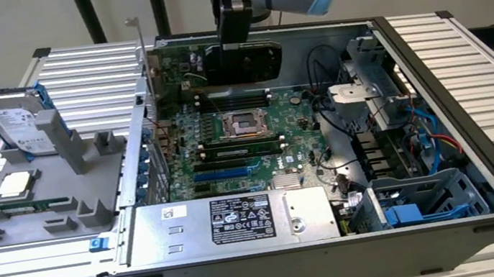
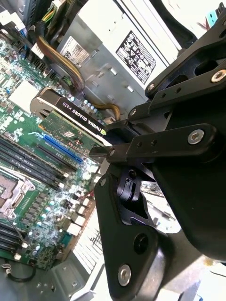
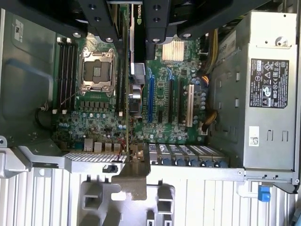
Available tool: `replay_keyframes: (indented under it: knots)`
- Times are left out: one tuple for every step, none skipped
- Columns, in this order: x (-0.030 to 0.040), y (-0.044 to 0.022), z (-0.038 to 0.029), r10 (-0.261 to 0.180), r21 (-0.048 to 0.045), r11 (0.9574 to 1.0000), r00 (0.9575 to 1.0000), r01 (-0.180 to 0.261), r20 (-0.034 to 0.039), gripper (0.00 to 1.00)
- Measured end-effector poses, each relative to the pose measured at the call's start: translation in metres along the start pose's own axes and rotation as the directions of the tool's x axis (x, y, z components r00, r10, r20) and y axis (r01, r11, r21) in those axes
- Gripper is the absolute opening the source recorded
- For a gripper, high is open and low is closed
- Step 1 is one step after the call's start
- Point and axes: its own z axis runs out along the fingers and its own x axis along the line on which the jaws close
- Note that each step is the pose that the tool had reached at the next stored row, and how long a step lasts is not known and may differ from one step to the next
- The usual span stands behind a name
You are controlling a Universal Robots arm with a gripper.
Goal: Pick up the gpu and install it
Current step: 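Insert the gpu into the slot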
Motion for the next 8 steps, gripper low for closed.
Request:
replay_keyframes:
  knots:
    - [0.0, -0.0001, 0.0003, 0.0, 0.0, 1.0, 1.0, 0.0, 0.0, 0.0]
    - [0.0, -0.0002, 0.0005, 0.0, 0.0, 1.0, 1.0, 0.0, 0.0, 0.0]
    - [0.0, -0.0002, 0.0008, 0.0, 0.0001, 1.0, 1.0, 0.0, -0.0001, 0.0]
    - [0.0, -0.0003, 0.0011, 0.0, 0.0001, 1.0, 1.0, 0.0, 0.0, 0.0]
    - [0.0, -0.0004, 0.0014, 0.0, 0.0002, 1.0, 1.0, 0.0, 0.0, 0.0]
    - [0.0, -0.0004, 0.0017, 0.0, 0.0002, 1.0, 1.0, 0.0, 0.0, 0.0]
    - [0.0, -0.0005, 0.002, 0.0, 0.0003, 1.0, 1.0, 0.0, 0.0001, 0.0]
    - [0.0, -0.0005, 0.0023, 0.0, 0.0003, 1.0, 1.0, 0.0, 0.0, 0.0]
